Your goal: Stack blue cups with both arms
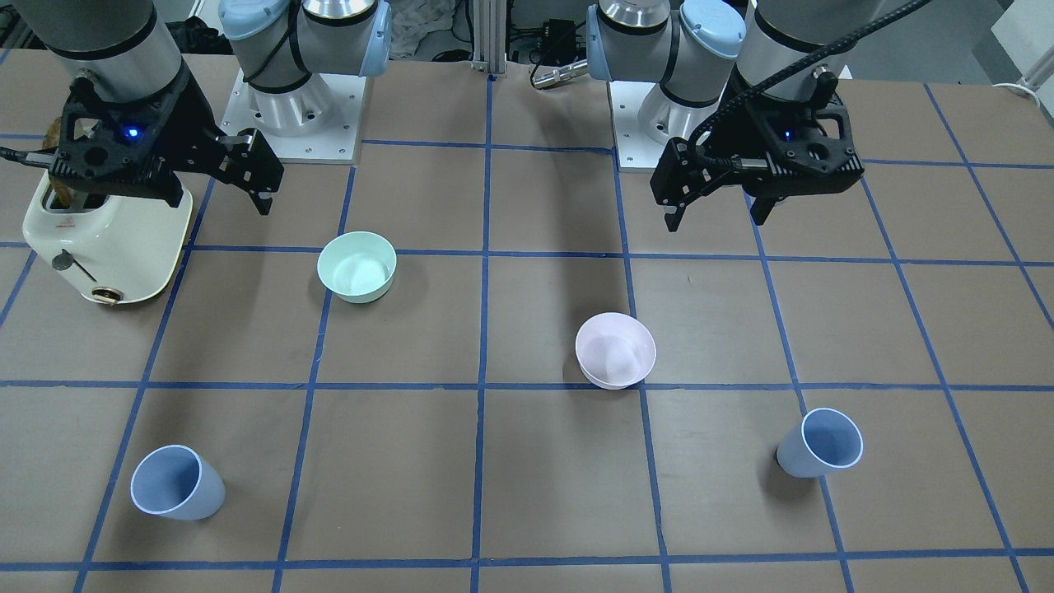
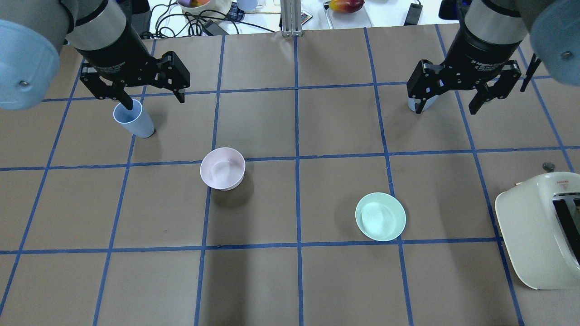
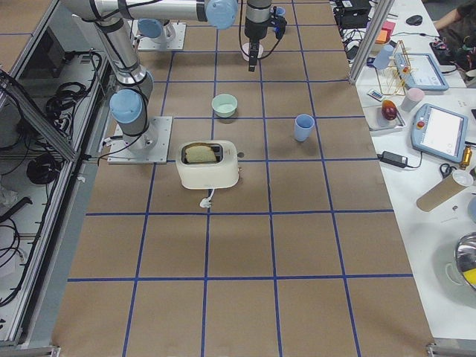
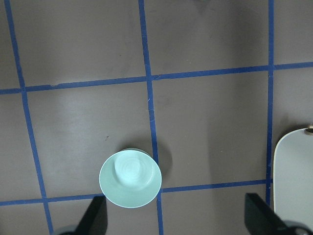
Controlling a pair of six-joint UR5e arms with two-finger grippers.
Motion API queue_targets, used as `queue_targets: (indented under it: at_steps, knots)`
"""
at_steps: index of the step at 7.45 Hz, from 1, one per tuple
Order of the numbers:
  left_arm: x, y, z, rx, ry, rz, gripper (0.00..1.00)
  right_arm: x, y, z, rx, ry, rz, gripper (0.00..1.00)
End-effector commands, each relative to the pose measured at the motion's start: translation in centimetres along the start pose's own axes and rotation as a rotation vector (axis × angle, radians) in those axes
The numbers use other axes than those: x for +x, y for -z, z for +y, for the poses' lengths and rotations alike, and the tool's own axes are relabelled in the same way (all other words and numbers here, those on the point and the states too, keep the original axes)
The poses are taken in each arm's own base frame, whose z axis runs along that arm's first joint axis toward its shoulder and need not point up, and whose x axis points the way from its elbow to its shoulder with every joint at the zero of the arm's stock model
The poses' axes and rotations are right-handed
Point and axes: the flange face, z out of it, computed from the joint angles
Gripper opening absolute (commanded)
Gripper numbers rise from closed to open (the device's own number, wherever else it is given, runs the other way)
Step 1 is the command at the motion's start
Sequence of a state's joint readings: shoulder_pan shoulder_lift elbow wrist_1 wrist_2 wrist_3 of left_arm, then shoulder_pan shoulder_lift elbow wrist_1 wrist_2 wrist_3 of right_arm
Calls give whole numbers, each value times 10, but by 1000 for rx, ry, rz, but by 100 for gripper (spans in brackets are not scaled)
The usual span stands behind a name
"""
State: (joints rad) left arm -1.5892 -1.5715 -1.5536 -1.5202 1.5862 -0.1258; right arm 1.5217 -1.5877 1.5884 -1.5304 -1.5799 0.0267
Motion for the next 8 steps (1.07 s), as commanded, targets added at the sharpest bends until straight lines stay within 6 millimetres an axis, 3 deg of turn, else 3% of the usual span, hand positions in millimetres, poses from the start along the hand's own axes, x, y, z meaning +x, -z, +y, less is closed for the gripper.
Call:
queue_targets:
  at_steps: [1,5,6,7,8]
  knots:
    - [0,0,0,0,0,0,100,0,0,0,1,4,2,100]
    - [-1,-1,0,0,-2,3,100,0,-3,-4,-5,4,3,100]
    - [-5,-9,-10,14,-3,13,100,0,-3,-3,-9,4,0,100]
    - [-2,-42,-31,34,-29,19,100,0,-4,-3,-13,4,0,100]
    - [-4,-91,-53,-36,-55,-1,100,0,-5,-2,-16,-4,2,100]
